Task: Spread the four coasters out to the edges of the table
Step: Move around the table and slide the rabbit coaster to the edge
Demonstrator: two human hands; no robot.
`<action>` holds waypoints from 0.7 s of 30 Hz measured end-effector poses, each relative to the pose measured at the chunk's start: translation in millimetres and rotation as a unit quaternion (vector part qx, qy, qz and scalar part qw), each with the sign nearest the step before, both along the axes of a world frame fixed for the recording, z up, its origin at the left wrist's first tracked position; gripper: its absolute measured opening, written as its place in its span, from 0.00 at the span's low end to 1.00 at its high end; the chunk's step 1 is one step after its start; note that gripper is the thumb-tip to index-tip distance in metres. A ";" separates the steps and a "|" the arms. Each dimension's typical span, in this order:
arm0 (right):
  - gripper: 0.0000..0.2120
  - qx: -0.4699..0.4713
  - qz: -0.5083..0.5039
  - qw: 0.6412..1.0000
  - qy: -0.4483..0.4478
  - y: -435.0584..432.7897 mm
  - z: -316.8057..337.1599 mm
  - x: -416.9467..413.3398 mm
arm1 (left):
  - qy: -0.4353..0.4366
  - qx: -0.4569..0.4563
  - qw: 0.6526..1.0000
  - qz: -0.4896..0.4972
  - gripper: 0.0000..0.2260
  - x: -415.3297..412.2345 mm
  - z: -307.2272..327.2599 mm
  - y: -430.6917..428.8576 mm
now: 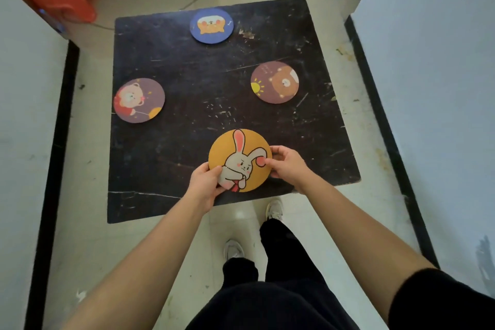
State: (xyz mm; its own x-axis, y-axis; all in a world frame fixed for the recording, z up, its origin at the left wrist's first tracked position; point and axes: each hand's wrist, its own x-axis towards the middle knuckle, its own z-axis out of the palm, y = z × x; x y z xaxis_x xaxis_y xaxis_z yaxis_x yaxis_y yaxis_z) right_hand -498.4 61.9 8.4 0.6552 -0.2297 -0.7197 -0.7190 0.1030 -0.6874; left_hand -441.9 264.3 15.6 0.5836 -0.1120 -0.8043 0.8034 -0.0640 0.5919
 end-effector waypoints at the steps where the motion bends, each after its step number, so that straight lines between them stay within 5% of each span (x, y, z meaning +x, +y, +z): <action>1: 0.21 -0.017 0.008 1.000 0.000 5.2 -7.3 2.1 | 0.006 0.039 0.999 -0.021 0.07 -1.5 -6.1 1.3; 6: 0.30 -0.087 0.020 0.996 0.003 17.5 -32.3 11.8 | 0.045 0.174 0.975 -0.127 0.07 -8.4 -34.8 10.0; 12: 0.28 -0.187 0.098 0.977 0.041 13.0 -42.7 14.5 | -0.014 0.253 0.957 -0.139 0.18 -2.9 -51.3 12.0; 15: 0.28 -0.203 0.095 0.972 0.070 7.7 -47.8 10.7 | -0.001 0.209 0.974 -0.090 0.22 5.7 -54.4 7.3; 21: 0.30 -0.151 0.126 0.980 0.037 19.8 -47.7 2.4 | 0.015 0.193 0.978 -0.083 0.16 6.6 -57.8 14.2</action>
